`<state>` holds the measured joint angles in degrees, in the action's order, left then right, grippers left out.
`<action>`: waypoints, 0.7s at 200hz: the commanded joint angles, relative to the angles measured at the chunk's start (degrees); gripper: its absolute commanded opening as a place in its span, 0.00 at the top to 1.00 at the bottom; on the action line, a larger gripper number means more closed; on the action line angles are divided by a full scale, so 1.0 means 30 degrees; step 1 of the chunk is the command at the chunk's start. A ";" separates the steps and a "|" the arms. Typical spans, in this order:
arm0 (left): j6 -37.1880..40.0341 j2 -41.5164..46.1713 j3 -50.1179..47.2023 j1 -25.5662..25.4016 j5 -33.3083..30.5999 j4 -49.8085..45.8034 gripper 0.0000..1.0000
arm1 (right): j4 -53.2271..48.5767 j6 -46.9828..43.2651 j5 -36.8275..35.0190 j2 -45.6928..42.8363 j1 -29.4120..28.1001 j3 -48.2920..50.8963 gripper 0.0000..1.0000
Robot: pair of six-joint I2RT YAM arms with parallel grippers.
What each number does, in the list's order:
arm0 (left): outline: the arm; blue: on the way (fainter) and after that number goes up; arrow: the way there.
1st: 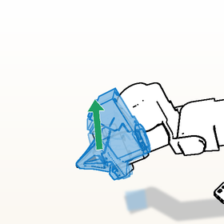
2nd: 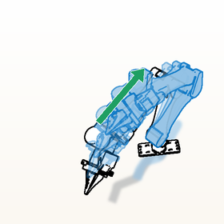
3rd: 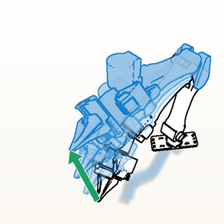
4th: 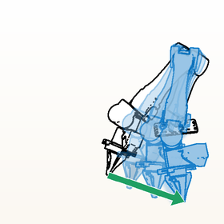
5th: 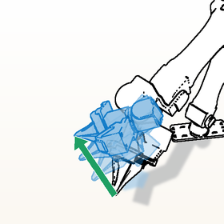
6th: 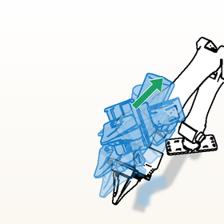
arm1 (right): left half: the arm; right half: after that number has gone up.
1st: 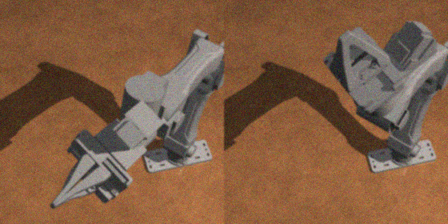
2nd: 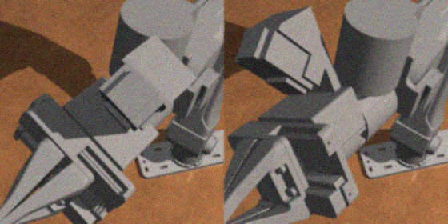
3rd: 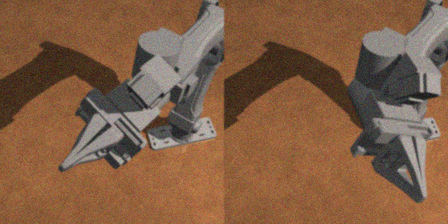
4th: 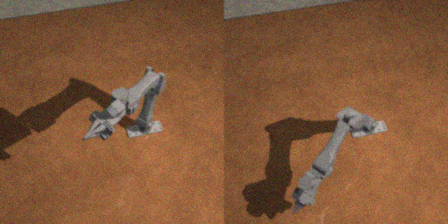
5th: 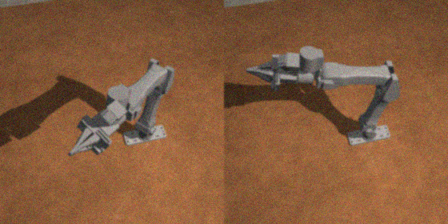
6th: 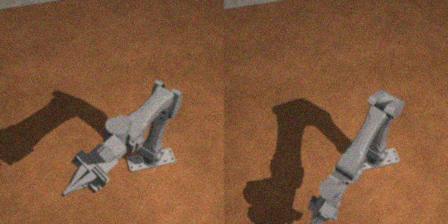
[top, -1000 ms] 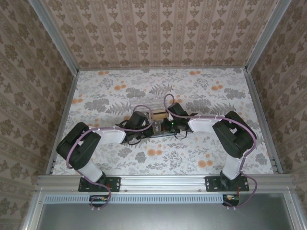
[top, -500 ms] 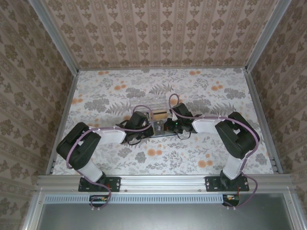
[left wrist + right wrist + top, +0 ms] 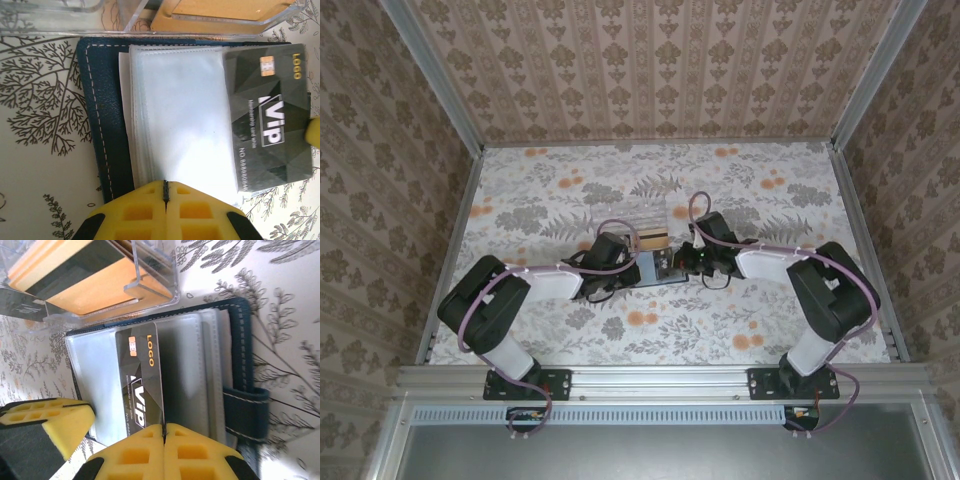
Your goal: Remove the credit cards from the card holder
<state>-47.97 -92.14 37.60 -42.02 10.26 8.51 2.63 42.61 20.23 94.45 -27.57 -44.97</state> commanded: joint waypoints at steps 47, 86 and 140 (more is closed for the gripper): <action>0.0153 0.0446 0.0236 -0.0076 -0.0224 -0.2597 1.00 | -0.2699 -0.1268 -0.0070 -0.4091 0.0372 0.0525 1.00; 0.0445 0.2424 0.0881 -0.0062 -0.0237 -0.3677 0.95 | -0.4226 -0.2363 -0.0291 -0.6208 0.0343 0.0099 1.00; 0.1031 0.8889 0.1435 0.0552 -0.2669 -0.8029 0.25 | -0.6742 -0.5928 -0.1323 -0.6695 -0.0714 -0.2794 1.00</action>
<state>-46.15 -74.04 40.12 -41.80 7.35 -6.70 -12.78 31.97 19.25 75.48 -27.66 -48.16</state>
